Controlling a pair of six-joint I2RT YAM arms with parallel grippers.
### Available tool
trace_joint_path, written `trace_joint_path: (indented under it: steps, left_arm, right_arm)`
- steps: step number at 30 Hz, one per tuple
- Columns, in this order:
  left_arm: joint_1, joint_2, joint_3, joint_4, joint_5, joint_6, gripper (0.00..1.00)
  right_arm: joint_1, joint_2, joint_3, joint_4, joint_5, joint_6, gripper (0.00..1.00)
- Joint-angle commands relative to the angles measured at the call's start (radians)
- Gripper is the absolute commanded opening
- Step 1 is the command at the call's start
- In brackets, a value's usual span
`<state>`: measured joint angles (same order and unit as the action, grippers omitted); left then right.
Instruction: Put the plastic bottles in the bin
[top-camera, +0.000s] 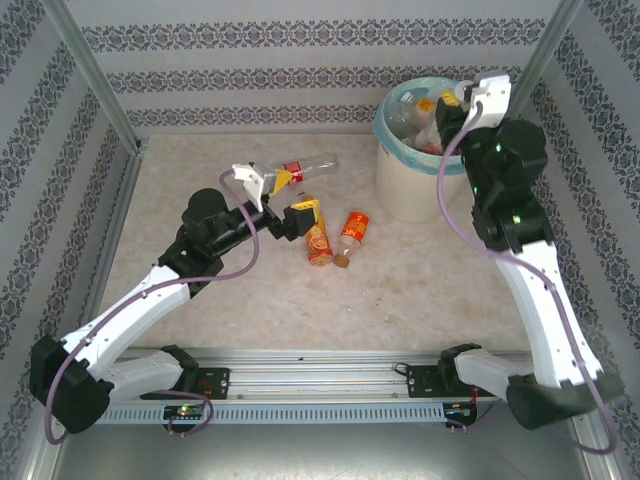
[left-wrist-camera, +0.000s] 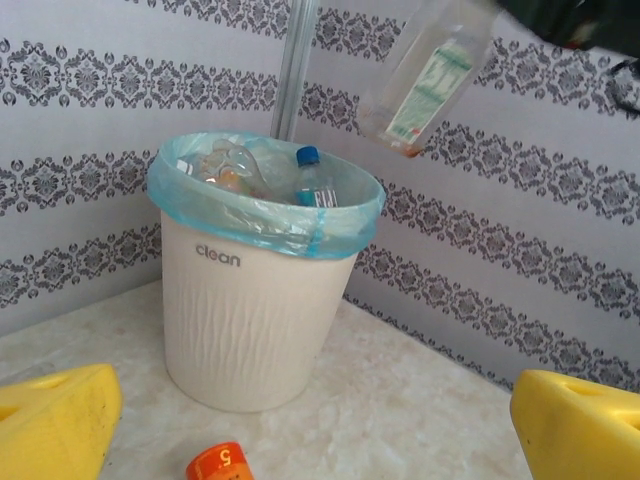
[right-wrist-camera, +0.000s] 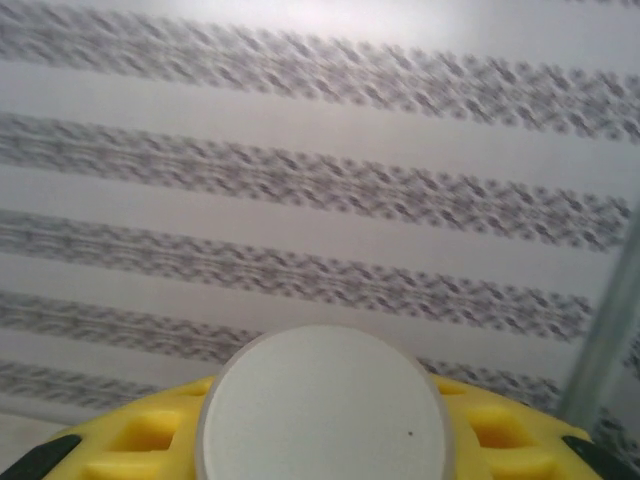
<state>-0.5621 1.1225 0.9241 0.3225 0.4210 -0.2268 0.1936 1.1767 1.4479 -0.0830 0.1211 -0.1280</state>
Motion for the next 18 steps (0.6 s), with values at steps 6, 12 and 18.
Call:
trace_joint_path:
  steps: [6,12,18]
  left_arm:
    - [-0.038,0.169,0.149,0.080,0.059,-0.154,1.00]
    - [-0.099,0.203,0.152,0.105,0.065,-0.145,1.00]
    - [-0.114,0.169,0.082,0.076,0.021,-0.132,1.00]
  right_arm:
    - [-0.086,0.236,0.072,0.052,0.051,-0.045,0.20]
    - [-0.124,0.325,0.080,-0.020,0.037,-0.045,0.21]
    - [-0.168,0.343,0.005,-0.059,0.038,-0.063,0.22]
